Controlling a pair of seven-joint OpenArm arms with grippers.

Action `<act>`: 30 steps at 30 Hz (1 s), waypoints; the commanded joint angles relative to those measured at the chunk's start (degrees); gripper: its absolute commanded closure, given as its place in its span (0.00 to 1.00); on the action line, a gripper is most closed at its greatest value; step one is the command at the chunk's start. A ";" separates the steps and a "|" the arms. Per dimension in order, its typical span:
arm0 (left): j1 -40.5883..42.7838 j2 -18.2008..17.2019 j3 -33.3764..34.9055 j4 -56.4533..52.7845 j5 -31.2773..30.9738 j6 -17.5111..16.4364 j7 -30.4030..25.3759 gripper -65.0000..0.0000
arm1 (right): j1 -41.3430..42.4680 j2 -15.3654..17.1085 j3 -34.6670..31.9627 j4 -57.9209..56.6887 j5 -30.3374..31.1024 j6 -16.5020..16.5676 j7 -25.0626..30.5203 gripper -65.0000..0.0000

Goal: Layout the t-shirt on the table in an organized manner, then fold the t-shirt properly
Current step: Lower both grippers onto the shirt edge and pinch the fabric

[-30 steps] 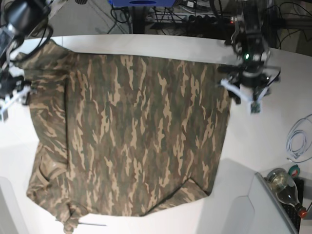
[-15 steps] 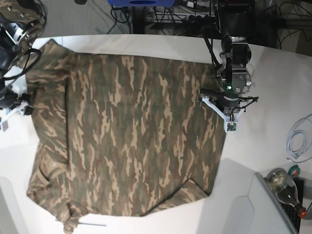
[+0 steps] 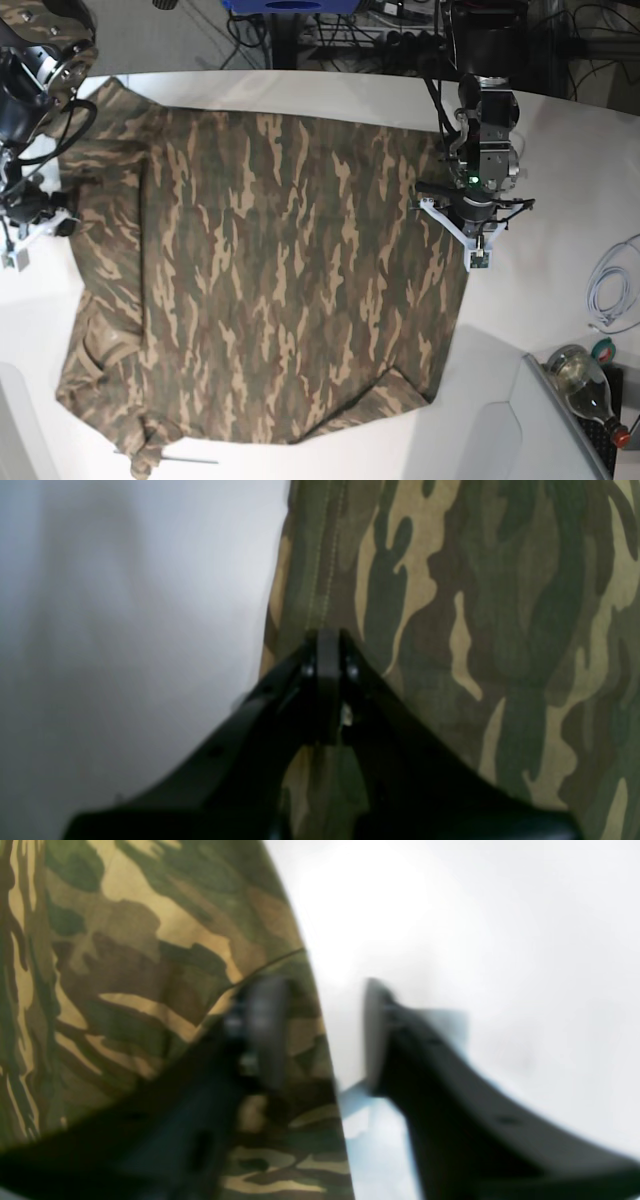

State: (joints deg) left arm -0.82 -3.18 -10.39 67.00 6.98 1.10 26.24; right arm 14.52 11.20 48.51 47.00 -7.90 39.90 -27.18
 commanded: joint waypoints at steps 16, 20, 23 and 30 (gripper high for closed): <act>0.25 -0.20 -0.46 0.03 0.18 0.26 2.20 1.00 | 1.17 -0.96 -0.12 0.78 0.47 0.10 0.67 0.37; 0.25 -0.20 -0.46 0.03 0.18 0.26 2.20 1.00 | 0.73 -0.87 -6.45 -0.98 0.65 0.10 0.50 0.70; 0.25 -0.20 -0.46 0.03 0.18 0.26 2.38 1.00 | 0.90 -0.70 -6.45 -2.65 0.65 0.10 0.50 0.90; 0.34 -0.03 -0.55 0.03 5.54 0.26 2.11 1.00 | 0.82 -0.70 -2.58 -1.42 0.56 0.10 0.50 0.93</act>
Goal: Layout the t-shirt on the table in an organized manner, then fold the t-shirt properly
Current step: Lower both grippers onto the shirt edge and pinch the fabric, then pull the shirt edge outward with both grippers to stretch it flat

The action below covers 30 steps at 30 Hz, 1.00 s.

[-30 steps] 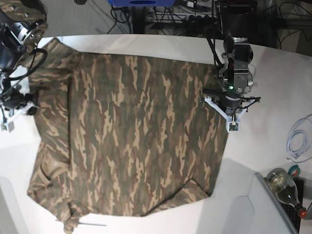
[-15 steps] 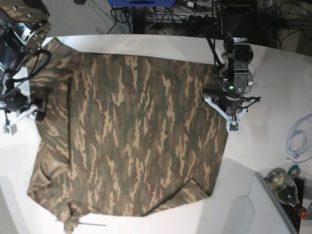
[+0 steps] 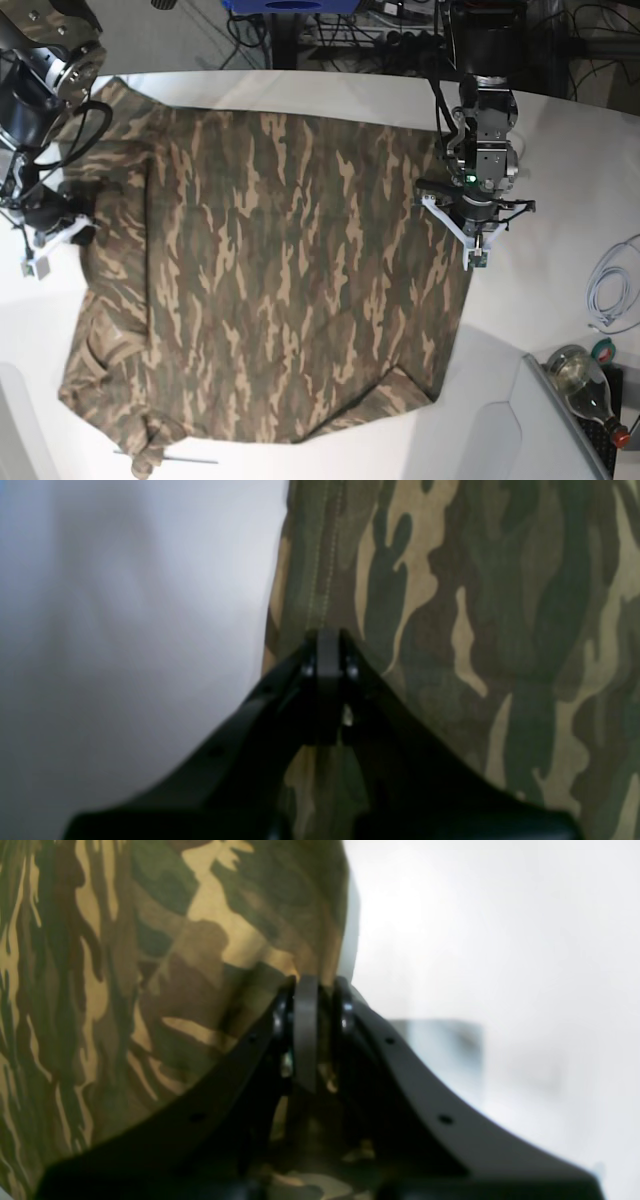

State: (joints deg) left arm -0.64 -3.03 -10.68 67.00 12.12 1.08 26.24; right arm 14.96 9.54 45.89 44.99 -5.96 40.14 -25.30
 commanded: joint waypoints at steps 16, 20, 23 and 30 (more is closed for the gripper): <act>2.45 -0.01 -0.36 0.65 1.64 0.28 2.11 1.00 | -4.63 0.61 11.21 12.46 -1.47 -0.14 -11.32 0.93; 2.53 -0.01 -0.44 0.65 1.64 0.28 2.11 1.00 | -5.60 -0.71 14.73 14.48 -1.65 -0.14 -11.40 0.93; 2.62 0.08 -0.44 0.65 1.64 0.28 2.11 1.00 | -7.97 -4.66 14.90 21.16 -1.65 -0.14 -11.49 0.93; 2.71 0.61 -0.44 2.40 1.64 0.28 2.38 1.00 | -11.05 -12.40 14.81 35.93 -1.65 -2.29 -17.29 0.93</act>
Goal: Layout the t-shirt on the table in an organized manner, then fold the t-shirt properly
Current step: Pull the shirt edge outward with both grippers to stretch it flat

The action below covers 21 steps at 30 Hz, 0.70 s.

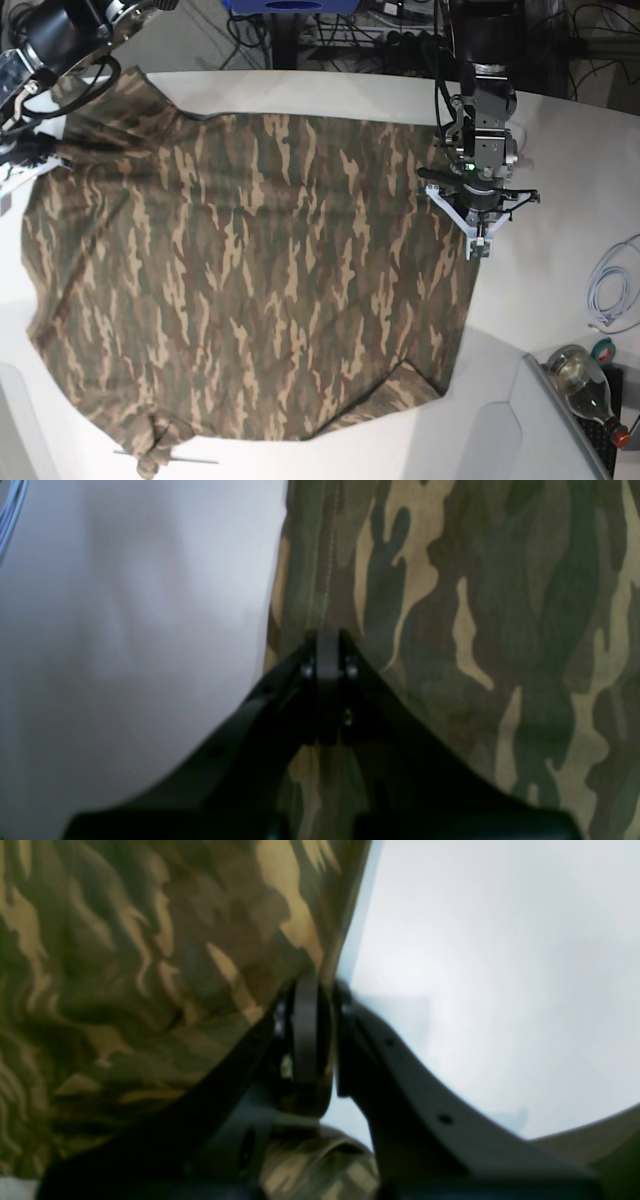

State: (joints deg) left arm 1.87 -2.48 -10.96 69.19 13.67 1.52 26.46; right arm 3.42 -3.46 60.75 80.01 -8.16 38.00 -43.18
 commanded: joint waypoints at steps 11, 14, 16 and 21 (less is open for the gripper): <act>3.54 0.33 -0.16 10.86 0.00 -0.16 2.33 1.00 | -2.32 -0.71 0.04 12.26 0.65 -0.15 -4.25 0.91; 6.44 0.33 -0.69 15.60 0.00 -0.16 2.33 1.00 | -4.52 -2.29 -0.22 14.63 0.73 0.11 -3.81 0.73; 7.67 0.41 -1.92 17.36 0.00 -0.16 2.33 1.00 | -5.40 -2.21 -2.25 14.28 0.82 0.11 -3.81 0.48; 9.25 0.41 -3.41 18.24 0.00 -0.16 2.33 1.00 | -6.45 -2.47 -4.71 14.01 0.91 0.11 -0.65 0.22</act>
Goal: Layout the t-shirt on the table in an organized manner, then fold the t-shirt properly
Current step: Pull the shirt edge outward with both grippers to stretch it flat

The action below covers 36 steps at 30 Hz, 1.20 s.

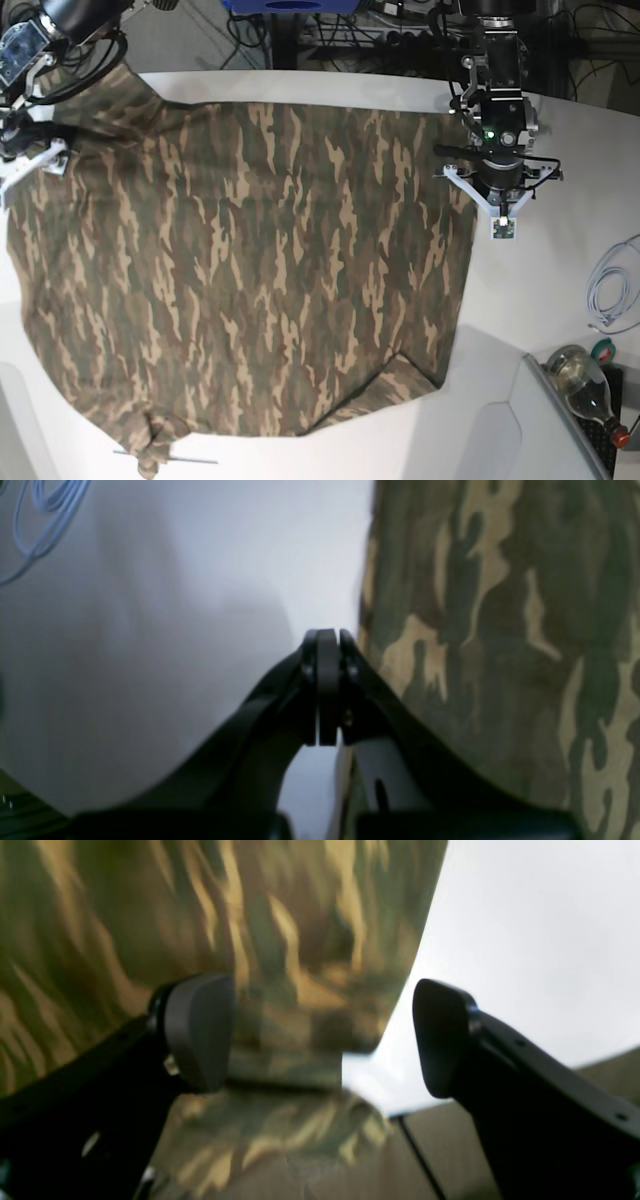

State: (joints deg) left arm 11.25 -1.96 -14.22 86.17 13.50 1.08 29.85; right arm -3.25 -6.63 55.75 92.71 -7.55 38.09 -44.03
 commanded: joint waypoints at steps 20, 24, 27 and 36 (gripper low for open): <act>3.66 -2.40 -0.07 -0.76 -8.53 0.19 -1.23 1.00 | 15.07 14.94 -10.60 -40.18 0.04 -2.79 18.58 0.96; 3.66 -2.57 -0.07 -0.24 -8.97 0.19 -1.14 1.00 | 17.27 16.00 -10.60 -44.31 -0.05 -2.88 22.54 0.96; 3.66 -2.66 -1.65 0.73 -9.15 0.19 -1.14 1.00 | 17.36 16.17 -10.43 -42.82 0.21 -2.70 22.89 0.96; 11.83 -2.92 -15.80 7.15 -23.74 -14.58 -1.49 1.00 | -2.86 8.00 -10.95 -2.73 12.08 -2.44 22.18 0.73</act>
State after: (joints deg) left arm 23.20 -4.12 -29.41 92.14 -10.17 -14.22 29.69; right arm -6.48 0.49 44.62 89.34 4.56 35.97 -22.68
